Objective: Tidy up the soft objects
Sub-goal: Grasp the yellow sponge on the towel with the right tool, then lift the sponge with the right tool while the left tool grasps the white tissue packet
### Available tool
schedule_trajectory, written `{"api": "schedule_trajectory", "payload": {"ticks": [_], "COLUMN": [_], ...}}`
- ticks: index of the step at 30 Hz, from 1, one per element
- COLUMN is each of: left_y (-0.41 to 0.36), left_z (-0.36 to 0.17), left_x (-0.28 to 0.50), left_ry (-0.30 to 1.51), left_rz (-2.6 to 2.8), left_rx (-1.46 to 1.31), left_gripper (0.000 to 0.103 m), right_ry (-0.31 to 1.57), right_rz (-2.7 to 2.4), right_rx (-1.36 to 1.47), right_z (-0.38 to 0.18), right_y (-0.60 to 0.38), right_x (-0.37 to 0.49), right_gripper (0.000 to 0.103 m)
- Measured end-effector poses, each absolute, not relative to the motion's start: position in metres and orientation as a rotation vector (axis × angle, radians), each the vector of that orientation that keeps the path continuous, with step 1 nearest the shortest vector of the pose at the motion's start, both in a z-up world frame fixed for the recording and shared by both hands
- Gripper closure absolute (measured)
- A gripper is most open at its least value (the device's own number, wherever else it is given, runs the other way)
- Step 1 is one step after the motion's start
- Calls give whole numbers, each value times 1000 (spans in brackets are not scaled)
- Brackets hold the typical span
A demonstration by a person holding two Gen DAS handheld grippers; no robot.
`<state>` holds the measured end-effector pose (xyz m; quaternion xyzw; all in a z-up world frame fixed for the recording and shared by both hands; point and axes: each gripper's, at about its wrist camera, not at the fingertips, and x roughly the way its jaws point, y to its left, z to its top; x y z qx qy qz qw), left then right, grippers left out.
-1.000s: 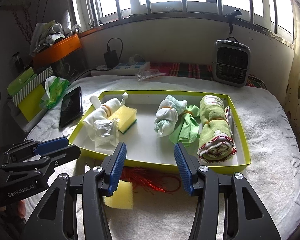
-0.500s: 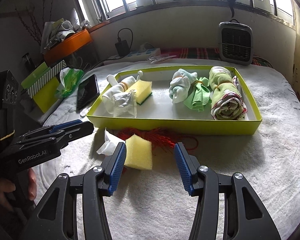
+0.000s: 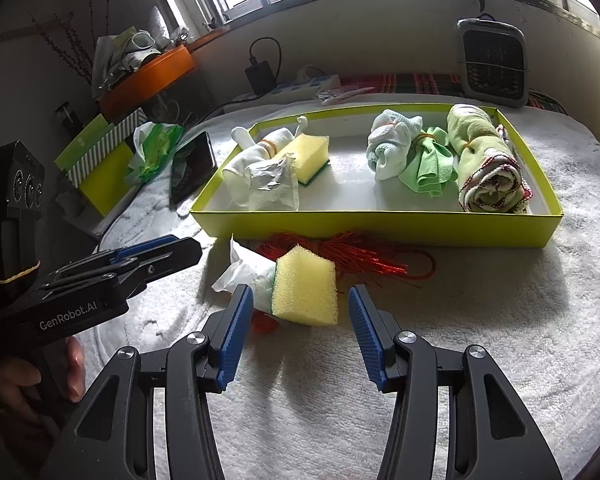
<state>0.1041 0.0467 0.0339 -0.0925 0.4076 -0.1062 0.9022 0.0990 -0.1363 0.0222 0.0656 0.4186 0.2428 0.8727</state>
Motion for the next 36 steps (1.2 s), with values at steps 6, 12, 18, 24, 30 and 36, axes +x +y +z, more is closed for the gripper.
{"api": "schedule_trajectory", "payload": {"ticks": [6,12,18,24,30,36], "left_y": [47,47,47,43,33,17], "left_z": [31,30,30,33,36,36], "left_x": [105,106,106,103,102,102], "left_ry": [852,860,860,855,854,868], "left_rz": [-224,-221,-224,-256,-301,-350], "left_rx": [-196,-196,-196,-207,-214,-204], "left_gripper": [66,66,66,66,66,66], "right_ry": [902,907,902,888,867,855], "right_rz": [545,563,567,520,483,474], "right_rx": [192,216,239,239,196,197], "right_z": [17,15,15,16,19,21], "right_y": [-138,-141,-145,-152,-154,-161], "right_x": [103,102,101,98,90,83], "right_gripper": [52,66,72,75,75,75]}}
